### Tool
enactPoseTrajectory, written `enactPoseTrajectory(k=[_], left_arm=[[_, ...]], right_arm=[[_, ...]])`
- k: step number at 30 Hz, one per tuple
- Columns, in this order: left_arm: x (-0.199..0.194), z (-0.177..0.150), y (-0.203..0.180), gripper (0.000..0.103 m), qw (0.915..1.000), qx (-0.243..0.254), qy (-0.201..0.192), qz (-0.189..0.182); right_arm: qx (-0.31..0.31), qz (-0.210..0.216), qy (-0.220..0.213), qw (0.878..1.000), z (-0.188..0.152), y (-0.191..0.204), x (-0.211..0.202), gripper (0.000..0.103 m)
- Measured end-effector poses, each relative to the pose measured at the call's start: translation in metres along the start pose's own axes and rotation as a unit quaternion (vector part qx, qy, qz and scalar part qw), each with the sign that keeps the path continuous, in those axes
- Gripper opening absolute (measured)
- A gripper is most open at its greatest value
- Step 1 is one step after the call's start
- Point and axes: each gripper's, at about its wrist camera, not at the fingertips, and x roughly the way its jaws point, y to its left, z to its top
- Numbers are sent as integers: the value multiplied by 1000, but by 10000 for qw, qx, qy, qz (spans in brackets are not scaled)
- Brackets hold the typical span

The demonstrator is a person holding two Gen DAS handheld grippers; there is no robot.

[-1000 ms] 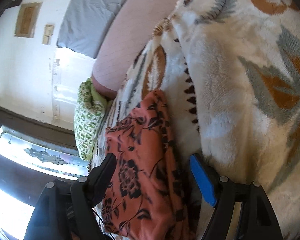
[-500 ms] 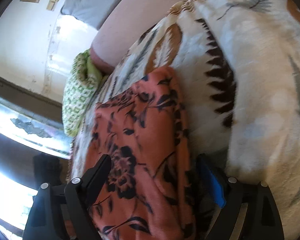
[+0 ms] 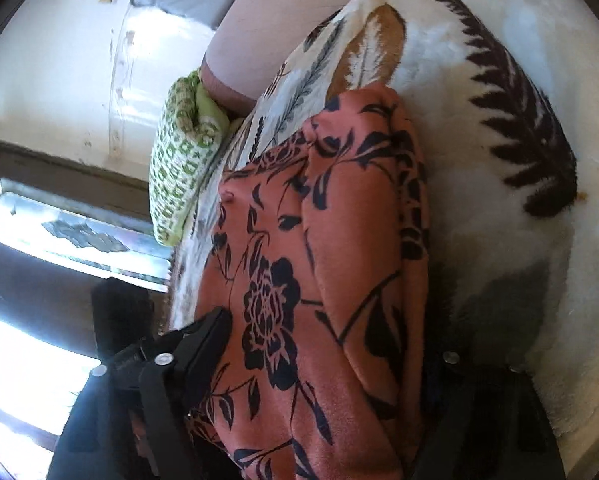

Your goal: Fold small clothes

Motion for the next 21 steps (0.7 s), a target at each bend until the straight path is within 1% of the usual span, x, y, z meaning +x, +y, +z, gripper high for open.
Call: enactPoseTrajectory(k=[1, 2, 3, 5, 7, 11, 15, 18, 21], left_arm=[[1, 1, -1, 74, 10000, -35, -49, 8], [0, 0, 0, 66, 9999, -57, -102, 30], [-1, -1, 0, 62, 9998, -60, -165, 72], [-5, -2, 1, 52, 9996, -47, -268, 75], [-9, -3, 0, 49, 9993, 6, -348, 121], [-17, -3, -4, 46, 9985, 98, -477, 245], [-34, -1, -6, 46, 9955, 274, -721, 545], [-51, 2, 3, 46, 9935, 269, -867, 682], [-66, 5, 13, 46, 9915, 225, -1000, 805]], right_arm=[[9, -32, -3, 10000, 1, 0, -1, 69], [13, -71, -29, 10000, 1, 2, -2, 64], [-26, -95, -54, 9999, 1, 5, -2, 60], [-204, -183, -96, 9996, -1, 12, -5, 57], [-465, -353, -166, 9982, -3, 24, -3, 55], [-608, -507, -307, 9964, -4, 38, -2, 53], [-836, -539, -432, 9941, -10, 48, -8, 52], [-1125, -522, -460, 9912, -14, 66, 2, 51], [-1305, -402, -474, 9895, -17, 78, 12, 50]])
